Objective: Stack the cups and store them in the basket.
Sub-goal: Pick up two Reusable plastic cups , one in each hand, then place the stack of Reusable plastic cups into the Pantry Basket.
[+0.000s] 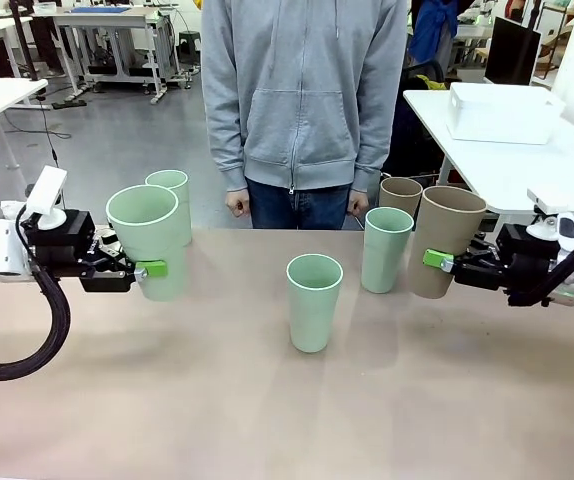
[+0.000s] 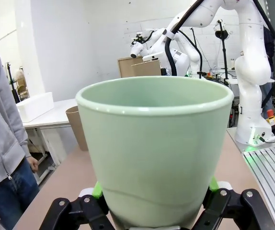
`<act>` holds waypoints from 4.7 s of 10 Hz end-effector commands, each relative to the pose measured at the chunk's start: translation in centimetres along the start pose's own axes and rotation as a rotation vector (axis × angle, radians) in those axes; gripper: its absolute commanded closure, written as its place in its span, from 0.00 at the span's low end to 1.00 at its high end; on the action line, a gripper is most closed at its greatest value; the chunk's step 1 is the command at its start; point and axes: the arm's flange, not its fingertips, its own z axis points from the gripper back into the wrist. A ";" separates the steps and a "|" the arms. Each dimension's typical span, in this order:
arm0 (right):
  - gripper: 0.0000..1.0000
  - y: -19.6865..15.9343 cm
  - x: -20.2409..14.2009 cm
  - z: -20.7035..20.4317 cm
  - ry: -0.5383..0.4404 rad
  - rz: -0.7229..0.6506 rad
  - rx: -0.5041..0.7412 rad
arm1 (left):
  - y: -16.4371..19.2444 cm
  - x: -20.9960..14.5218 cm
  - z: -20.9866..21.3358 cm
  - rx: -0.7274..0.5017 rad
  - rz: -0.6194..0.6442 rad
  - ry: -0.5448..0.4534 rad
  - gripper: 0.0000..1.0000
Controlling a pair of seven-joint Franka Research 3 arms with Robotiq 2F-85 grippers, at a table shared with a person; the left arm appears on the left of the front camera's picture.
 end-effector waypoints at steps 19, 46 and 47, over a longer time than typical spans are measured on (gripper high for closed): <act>0.16 0.0 0.2 -0.1 -0.003 0.009 0.002 | 0.0 0.0 -0.1 0.000 0.000 -0.002 0.15; 0.16 0.0 0.2 -0.1 -0.003 0.009 0.002 | 0.0 0.0 -0.1 0.000 0.000 -0.002 0.15; 0.16 0.0 0.2 -0.1 -0.003 0.009 0.002 | 0.0 0.0 -0.1 0.000 0.000 -0.002 0.15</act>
